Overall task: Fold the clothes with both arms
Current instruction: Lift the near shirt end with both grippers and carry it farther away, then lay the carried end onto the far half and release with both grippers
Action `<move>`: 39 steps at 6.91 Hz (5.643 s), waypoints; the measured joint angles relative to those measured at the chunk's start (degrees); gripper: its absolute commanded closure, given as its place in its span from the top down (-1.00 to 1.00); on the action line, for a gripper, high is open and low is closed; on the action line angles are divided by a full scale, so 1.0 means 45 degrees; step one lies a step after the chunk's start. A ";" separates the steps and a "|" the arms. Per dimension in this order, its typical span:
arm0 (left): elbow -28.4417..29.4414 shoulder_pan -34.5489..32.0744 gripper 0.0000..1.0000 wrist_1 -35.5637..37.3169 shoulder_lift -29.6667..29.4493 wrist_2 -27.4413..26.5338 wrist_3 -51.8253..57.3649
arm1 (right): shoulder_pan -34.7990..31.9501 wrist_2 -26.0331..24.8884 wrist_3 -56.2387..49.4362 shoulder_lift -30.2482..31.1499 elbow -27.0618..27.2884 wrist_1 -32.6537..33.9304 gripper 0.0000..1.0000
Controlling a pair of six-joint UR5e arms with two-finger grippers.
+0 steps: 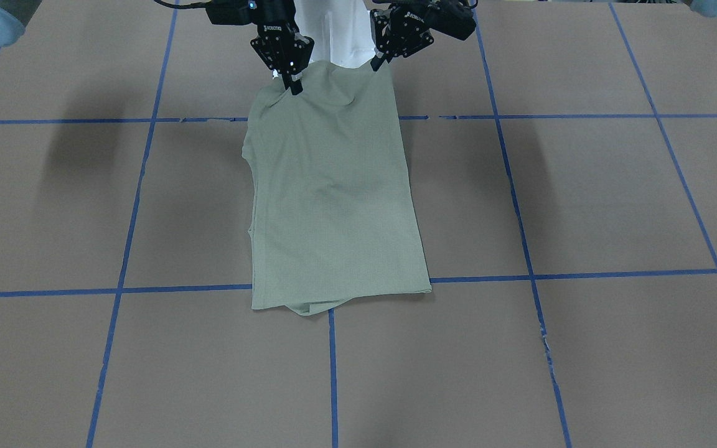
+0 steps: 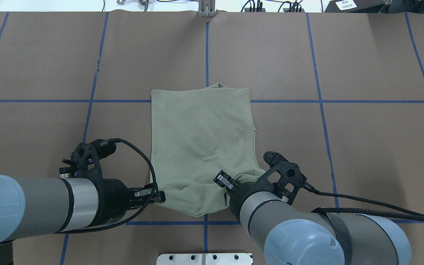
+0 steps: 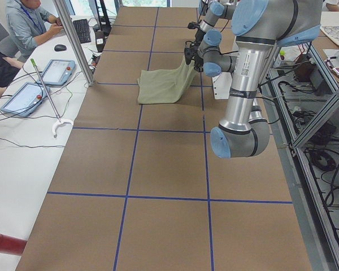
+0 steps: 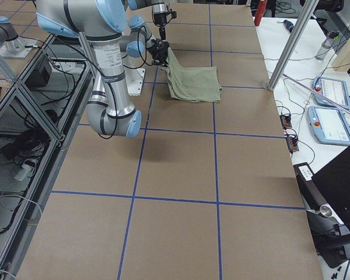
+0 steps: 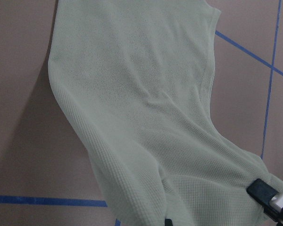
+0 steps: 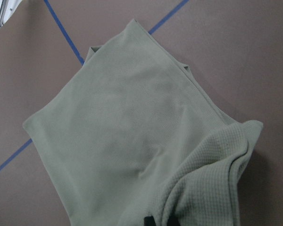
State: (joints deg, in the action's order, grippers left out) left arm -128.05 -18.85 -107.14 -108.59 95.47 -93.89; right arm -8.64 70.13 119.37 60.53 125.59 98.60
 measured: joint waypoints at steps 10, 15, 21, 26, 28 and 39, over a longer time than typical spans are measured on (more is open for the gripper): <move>0.8008 -0.3147 0.47 -0.2255 -0.2865 -0.0075 0.2983 | -0.3623 0.1521 -0.1577 -0.3446 -0.8538 -0.3822 0.50; 0.7805 -0.3872 1.00 -0.2219 -0.2828 0.0630 0.5589 | -0.4737 0.2553 -0.4352 -0.3891 -0.9611 -0.4075 1.00; 0.7392 -0.5353 1.00 -0.2285 -0.1989 0.2466 0.8640 | -0.3676 0.2952 -0.8062 -0.3905 -0.9420 -0.4055 1.00; 0.7348 -0.5330 1.00 -0.2303 -0.1862 0.2451 0.8510 | -0.4663 0.2759 -0.8444 -0.4795 -1.1159 -0.4099 0.41; 0.7343 -0.5315 1.00 -0.2305 -0.1849 0.2439 0.8292 | -0.4765 0.2755 -0.7971 -0.4852 -1.1392 -0.4127 0.38; 0.7362 -0.5230 1.00 -0.2318 -0.1729 0.2417 0.7798 | -0.4948 0.2690 -0.5953 -0.5707 -1.2729 -0.4026 -1.00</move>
State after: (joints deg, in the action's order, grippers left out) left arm -94.92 -42.38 -117.57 -116.37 106.35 -58.80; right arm -30.90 82.24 92.58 34.84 68.31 80.48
